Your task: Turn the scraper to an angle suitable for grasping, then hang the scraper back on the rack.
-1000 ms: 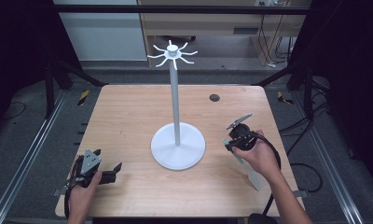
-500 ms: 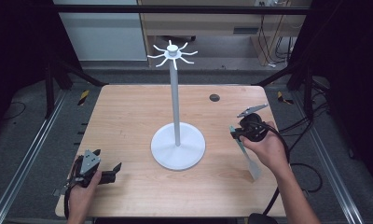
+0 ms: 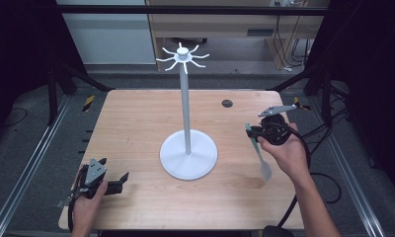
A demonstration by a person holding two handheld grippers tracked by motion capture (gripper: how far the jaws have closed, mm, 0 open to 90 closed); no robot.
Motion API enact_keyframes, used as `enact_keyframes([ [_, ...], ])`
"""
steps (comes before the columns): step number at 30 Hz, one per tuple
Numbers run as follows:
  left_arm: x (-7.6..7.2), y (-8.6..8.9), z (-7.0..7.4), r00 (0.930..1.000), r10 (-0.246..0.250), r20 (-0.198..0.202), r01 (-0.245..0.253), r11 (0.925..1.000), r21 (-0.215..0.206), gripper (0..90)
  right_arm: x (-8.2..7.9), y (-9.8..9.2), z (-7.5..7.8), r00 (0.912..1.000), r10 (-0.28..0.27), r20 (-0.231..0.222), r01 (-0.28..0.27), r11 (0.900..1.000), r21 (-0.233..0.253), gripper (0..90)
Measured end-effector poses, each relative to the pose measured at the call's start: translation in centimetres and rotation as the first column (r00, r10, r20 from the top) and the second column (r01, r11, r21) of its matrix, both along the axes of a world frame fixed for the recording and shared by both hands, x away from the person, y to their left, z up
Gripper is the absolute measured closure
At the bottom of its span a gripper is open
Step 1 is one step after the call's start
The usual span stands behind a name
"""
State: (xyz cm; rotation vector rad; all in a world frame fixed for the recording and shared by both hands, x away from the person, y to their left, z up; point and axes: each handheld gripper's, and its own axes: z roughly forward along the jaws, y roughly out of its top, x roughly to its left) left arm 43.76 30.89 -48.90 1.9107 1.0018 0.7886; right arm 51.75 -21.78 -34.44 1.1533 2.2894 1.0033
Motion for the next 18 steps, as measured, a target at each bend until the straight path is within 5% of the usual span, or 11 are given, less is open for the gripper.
enact_keyframes([
  [18, 0.0, 0.0, 0.0, 1.0000, 0.001, 0.000, -0.001, 1.0000, -0.001, 2.9, -0.6, 0.2, 2.9, 0.9920, -0.004, 0.126, -0.009, 0.995, 0.102, 74.7],
])
